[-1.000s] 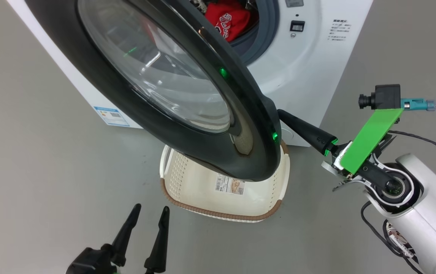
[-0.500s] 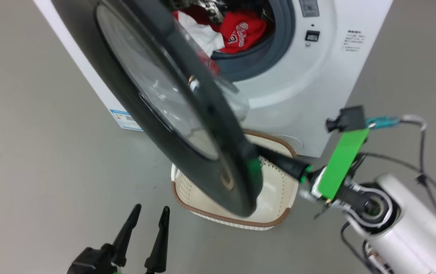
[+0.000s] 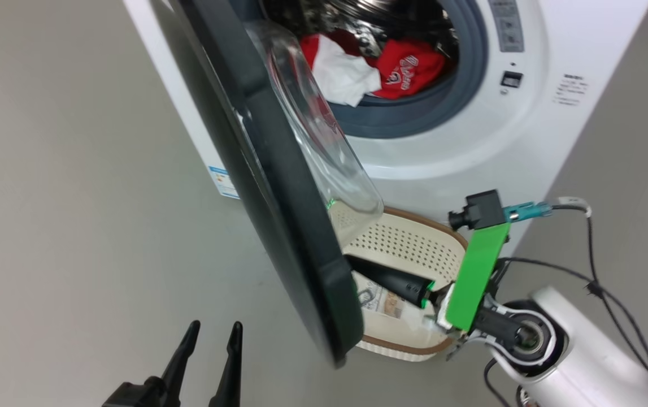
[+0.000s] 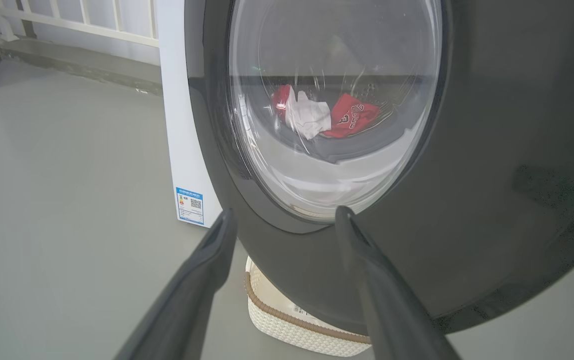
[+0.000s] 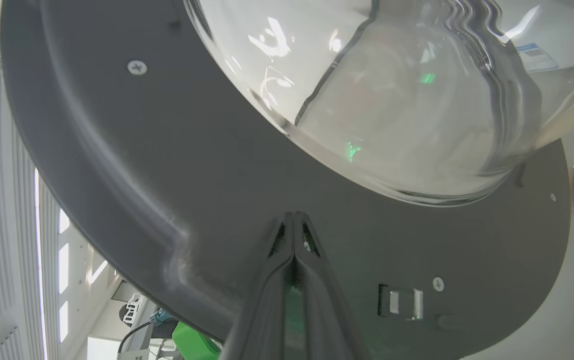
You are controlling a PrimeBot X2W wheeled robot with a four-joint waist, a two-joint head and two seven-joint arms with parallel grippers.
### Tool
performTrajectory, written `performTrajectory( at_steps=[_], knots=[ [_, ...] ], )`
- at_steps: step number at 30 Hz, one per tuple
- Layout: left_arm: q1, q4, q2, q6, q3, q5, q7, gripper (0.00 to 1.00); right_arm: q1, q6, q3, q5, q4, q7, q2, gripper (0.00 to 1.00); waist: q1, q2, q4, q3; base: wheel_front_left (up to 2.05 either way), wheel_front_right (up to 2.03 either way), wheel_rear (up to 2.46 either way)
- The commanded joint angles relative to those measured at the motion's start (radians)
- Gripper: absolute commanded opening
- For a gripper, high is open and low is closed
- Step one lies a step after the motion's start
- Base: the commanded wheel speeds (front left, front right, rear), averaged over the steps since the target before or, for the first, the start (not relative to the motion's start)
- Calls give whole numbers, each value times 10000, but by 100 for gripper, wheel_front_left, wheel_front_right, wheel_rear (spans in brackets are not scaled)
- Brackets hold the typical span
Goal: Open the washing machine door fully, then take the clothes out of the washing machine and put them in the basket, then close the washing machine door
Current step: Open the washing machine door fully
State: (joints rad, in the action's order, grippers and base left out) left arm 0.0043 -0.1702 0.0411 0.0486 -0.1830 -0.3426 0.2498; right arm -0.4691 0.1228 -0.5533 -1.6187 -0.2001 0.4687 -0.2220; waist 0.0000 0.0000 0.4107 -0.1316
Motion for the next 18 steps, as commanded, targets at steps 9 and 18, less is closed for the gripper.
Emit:
performTrajectory(
  at_steps=[9,18],
  knots=[
    [194,249,91,-181,556,165,120,100,403,79,-374,206,343,352,861,0,0,0,860,511,0,0,0],
    [303,427,91,-290,842,189,120,100,384,79,-536,300,248,456,1268,0,0,0,997,583,0,0,0]
  ],
)
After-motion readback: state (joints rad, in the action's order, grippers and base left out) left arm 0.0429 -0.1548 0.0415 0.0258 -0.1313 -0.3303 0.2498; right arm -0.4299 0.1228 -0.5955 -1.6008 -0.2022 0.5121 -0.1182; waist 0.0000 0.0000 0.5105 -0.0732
